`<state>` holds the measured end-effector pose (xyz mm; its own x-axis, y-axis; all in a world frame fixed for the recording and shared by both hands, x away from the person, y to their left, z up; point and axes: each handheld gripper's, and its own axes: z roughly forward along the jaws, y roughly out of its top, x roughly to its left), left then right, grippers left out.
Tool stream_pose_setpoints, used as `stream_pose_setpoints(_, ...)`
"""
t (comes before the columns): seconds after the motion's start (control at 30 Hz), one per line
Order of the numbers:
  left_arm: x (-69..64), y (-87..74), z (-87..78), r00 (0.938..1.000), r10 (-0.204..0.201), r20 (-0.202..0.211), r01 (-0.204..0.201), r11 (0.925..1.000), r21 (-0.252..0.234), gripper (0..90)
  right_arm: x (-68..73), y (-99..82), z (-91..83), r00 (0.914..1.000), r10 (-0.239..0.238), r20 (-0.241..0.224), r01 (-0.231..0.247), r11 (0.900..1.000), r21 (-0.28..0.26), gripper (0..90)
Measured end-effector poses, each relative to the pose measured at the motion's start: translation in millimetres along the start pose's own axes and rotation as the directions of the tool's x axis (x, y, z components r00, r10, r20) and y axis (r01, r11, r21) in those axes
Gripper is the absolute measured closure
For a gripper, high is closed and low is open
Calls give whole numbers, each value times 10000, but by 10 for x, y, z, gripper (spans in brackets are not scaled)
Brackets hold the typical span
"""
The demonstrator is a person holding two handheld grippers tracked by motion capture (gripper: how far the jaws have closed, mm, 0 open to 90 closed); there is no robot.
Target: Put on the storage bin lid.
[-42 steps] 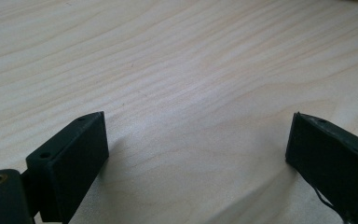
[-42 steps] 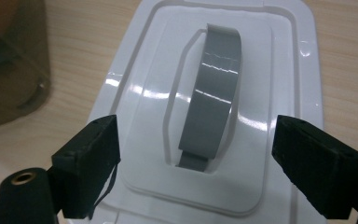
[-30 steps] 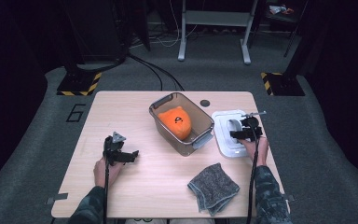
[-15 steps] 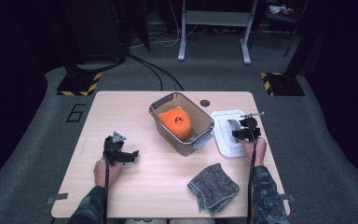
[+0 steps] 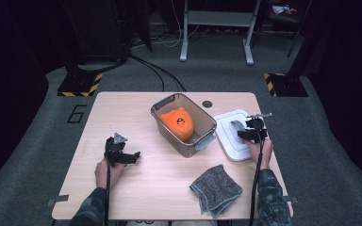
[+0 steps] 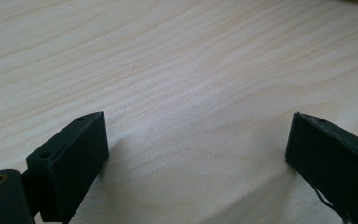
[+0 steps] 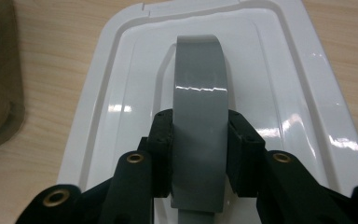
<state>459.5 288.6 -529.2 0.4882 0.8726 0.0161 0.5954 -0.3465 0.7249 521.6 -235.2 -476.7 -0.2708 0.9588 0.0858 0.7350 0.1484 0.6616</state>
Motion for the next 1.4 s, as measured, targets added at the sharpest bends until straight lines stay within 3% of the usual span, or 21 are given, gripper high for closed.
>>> stream_pose_setpoints(0.13, 0, 0, 0, 10000, -4, 2, 4, 10000, 2, 53, -34, -18, -66, 9996, 267, -112, -269, 9996, -129, 664)
stream_pose_setpoints(0.5, -1, 0, -2, 10000, -6, 6, 6, 10000, 26, 53, -31, 1, -267, 9998, 108, -187, -114, 9994, -325, 665)
stream_pose_setpoints(1.4, -1, -1, -1, 10000, -10, 4, 10, 10000, 20, 53, 21, 383, -624, 9994, -277, -224, 258, 9964, -811, 665)
